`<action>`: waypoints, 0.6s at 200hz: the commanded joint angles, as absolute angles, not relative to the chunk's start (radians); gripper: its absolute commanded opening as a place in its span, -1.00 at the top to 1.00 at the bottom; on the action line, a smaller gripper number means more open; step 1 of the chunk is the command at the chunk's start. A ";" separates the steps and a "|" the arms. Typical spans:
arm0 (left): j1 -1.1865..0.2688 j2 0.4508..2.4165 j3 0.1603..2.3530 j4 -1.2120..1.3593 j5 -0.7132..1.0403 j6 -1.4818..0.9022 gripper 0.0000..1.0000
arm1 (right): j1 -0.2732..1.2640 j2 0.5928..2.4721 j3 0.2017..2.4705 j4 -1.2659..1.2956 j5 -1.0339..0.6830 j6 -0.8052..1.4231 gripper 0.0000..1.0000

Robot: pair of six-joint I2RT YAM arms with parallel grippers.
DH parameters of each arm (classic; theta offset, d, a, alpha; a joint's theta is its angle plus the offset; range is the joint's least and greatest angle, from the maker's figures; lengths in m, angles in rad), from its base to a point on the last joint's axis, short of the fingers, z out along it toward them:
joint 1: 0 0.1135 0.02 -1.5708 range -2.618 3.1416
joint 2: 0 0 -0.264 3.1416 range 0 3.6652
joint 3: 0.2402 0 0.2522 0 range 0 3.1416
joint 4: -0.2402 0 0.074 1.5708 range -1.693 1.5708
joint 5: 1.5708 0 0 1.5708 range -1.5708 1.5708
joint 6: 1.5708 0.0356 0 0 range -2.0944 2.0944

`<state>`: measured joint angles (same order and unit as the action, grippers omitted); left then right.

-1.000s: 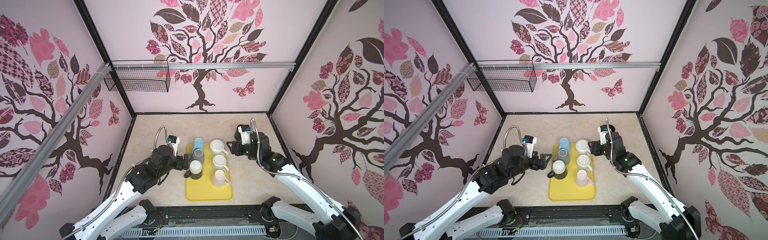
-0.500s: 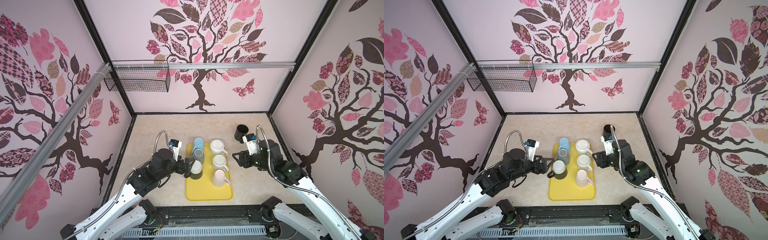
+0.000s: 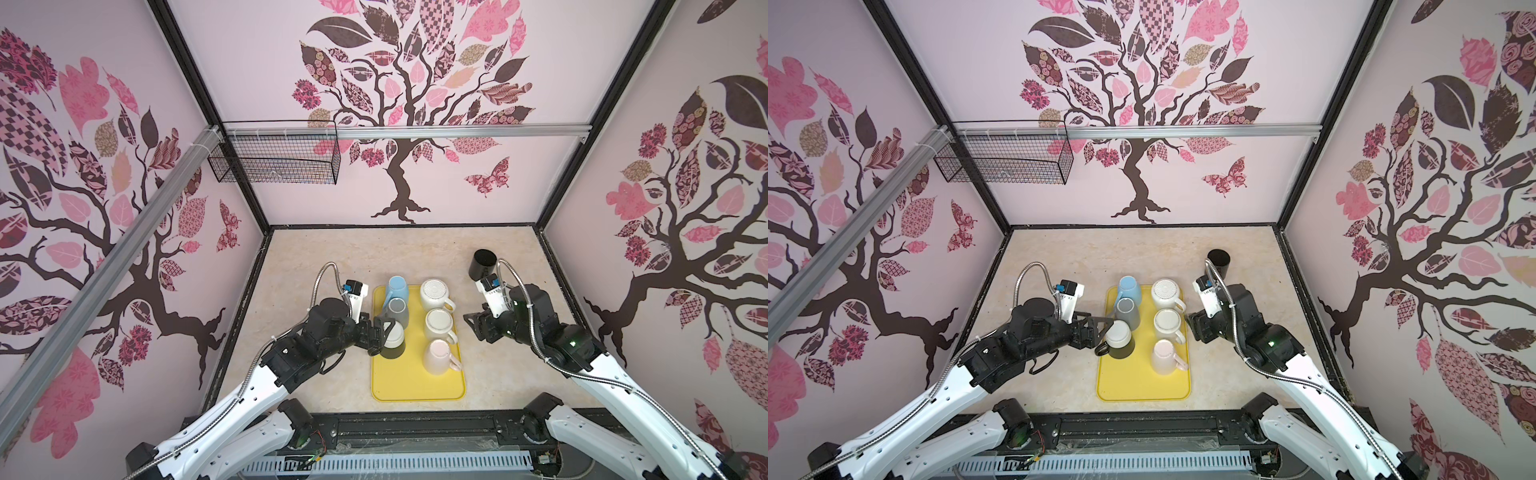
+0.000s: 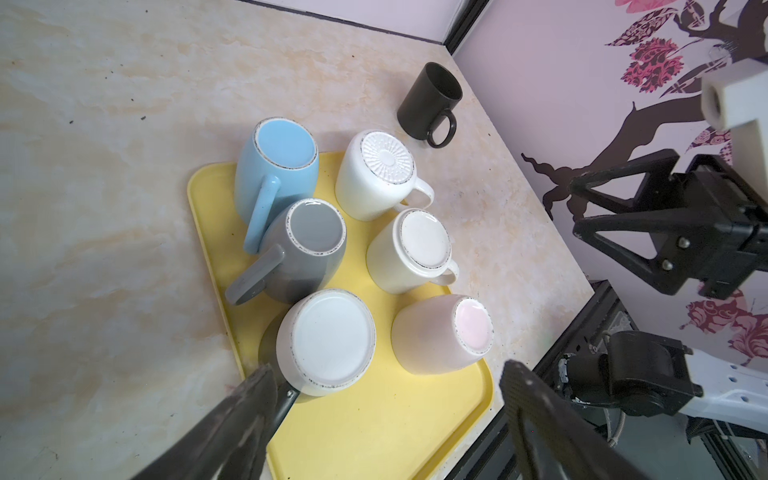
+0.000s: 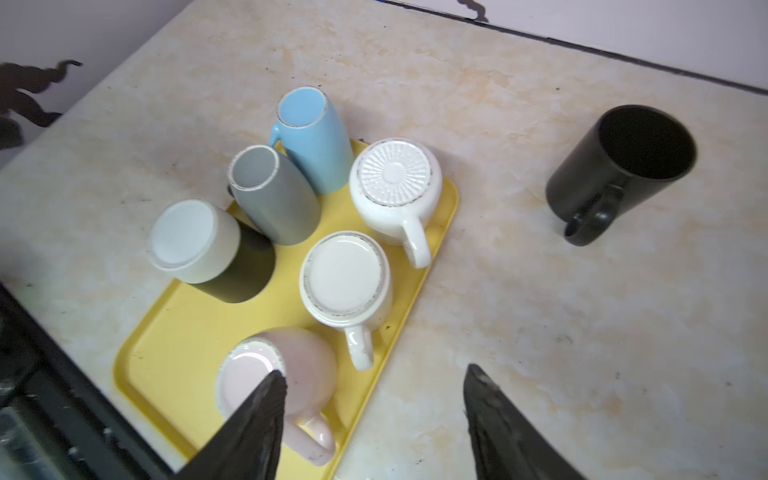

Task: Turn the mug right side up
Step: 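Move the right gripper over the upside-down pink mug nearest the robot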

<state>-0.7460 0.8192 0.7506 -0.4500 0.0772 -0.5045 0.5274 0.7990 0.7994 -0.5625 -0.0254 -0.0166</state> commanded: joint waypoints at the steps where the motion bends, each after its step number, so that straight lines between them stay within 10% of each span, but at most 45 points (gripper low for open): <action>1: -0.749 0.807 0.711 -0.413 0.082 -0.511 -0.75 | 0.530 0.777 0.779 -0.489 0.081 -0.197 -0.51; 32: -0.747 0.782 0.702 -0.409 0.080 -0.512 -0.76 | 0.536 0.815 0.822 -0.574 -0.056 -0.239 -0.40; 46: -0.748 0.766 0.705 -0.408 0.072 -0.512 -0.75 | 0.548 0.827 0.827 -0.604 -0.149 -0.252 0.03; 120: -0.748 0.699 0.690 -0.411 0.050 -0.519 -0.76 | 0.690 0.883 0.858 -0.710 -0.141 -0.410 0.04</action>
<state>-0.7464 0.7074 0.7181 -0.4355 0.0650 -0.5186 0.6533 0.8600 0.8017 -0.6456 -0.1570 -0.3115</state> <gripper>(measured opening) 0.878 0.477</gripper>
